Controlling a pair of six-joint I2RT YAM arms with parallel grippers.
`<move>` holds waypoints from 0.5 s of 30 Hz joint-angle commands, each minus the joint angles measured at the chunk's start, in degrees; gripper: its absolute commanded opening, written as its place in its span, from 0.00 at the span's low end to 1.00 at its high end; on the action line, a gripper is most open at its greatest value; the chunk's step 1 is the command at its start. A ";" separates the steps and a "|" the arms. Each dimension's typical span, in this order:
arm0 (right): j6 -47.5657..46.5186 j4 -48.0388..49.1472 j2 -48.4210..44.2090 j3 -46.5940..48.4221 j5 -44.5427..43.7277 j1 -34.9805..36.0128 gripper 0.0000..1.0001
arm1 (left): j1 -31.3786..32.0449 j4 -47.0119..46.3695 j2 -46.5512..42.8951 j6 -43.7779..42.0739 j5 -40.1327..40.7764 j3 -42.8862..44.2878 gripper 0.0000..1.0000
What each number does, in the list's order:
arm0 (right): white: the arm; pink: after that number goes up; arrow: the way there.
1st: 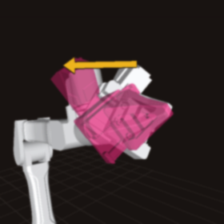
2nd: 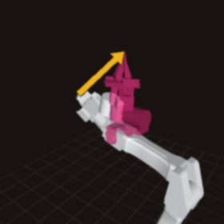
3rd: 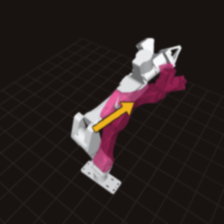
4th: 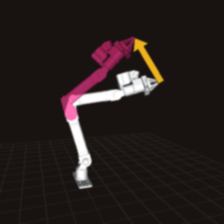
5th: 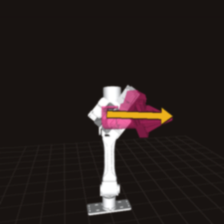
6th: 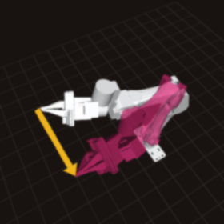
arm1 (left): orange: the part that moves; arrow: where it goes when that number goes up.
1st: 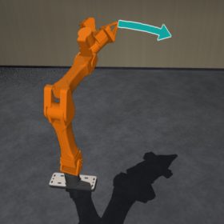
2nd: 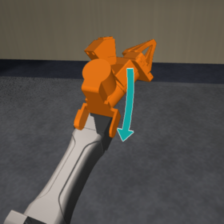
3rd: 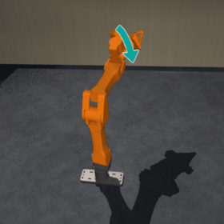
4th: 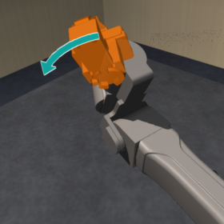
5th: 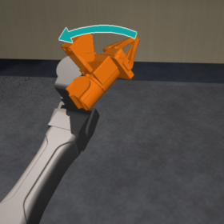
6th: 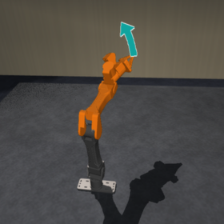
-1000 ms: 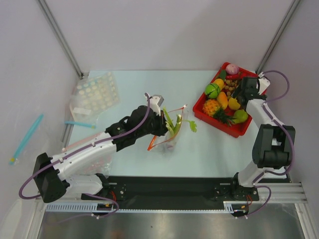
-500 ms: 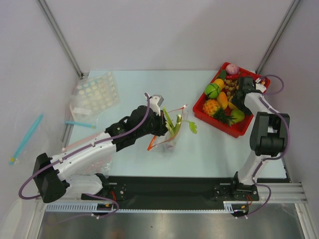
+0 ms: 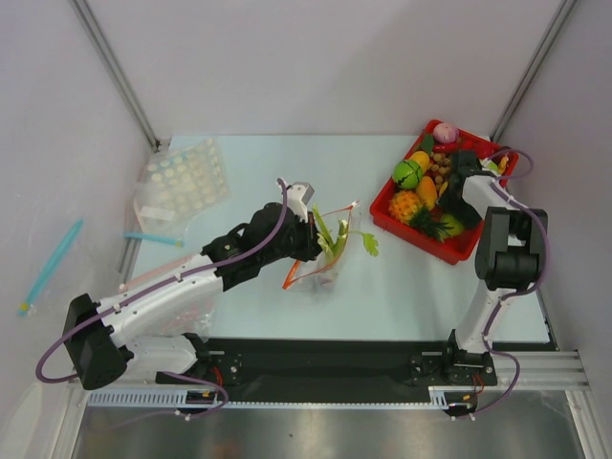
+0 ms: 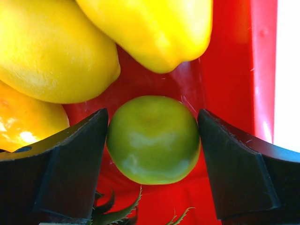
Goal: Place the food in the zip-top bag and seal the zipper
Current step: Pick up the fake fruit from the bin.
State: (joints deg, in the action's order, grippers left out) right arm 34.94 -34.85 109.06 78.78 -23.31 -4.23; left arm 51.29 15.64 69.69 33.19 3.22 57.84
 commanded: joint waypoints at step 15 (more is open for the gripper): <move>-1.89 1.80 -6.21 -4.69 2.92 1.59 0.58 | -0.49 -1.49 -1.58 0.03 0.03 0.95 0.00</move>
State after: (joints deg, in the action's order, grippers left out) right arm 33.56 -34.04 106.78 74.76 -21.10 -3.07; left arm 51.24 15.99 69.69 33.08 3.25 57.84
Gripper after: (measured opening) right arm 0.811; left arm 0.011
